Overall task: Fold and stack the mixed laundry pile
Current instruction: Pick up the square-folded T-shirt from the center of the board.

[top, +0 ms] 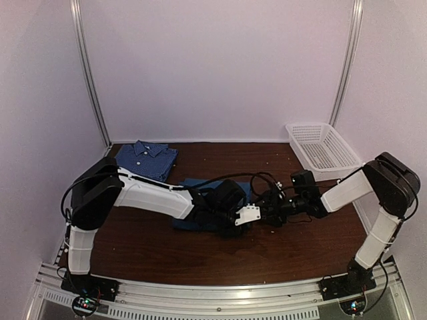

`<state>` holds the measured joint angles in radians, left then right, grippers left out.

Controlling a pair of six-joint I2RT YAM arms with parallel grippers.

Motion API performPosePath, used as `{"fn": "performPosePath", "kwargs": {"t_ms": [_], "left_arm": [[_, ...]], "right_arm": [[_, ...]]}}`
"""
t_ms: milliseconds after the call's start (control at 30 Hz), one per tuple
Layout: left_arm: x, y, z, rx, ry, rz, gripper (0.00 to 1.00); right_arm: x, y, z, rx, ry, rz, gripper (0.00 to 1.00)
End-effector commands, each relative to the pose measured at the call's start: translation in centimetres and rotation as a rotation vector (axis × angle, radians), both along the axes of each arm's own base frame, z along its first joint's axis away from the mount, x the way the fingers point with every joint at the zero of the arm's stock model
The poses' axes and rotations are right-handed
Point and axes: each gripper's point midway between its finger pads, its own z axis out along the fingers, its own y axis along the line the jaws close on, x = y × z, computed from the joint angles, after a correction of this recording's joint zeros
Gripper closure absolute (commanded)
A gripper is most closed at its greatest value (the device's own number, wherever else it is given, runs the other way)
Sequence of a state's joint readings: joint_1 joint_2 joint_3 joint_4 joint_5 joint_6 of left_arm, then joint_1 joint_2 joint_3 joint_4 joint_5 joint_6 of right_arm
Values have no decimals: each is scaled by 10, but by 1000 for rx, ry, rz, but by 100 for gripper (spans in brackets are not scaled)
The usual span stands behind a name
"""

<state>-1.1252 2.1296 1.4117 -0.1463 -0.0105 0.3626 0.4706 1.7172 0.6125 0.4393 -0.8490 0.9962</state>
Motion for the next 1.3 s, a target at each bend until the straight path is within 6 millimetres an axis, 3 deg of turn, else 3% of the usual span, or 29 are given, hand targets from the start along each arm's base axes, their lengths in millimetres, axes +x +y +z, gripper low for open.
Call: {"fn": "performPosePath", "kwargs": {"t_ms": [0,300,767,1100,1167,1267], "left_arm": [[1,-13,51,-160,3,-19,100],[-5,-11,66,-189,9,-41,100],[-16,-6,75,-203,33,-70,100],[-31,-1,72,-179,32,-103,100],[-32,0,73,-177,28,-102,100],[-29,4,70,-163,15,-83,97]], "right_arm": [[6,13,4,36,-17,-10,15],[22,30,5,135,10,-41,17],[57,50,-20,132,48,-63,51],[85,53,-39,96,54,-95,58],[89,53,-41,91,55,-98,66],[92,55,-33,102,41,-91,91]]}}
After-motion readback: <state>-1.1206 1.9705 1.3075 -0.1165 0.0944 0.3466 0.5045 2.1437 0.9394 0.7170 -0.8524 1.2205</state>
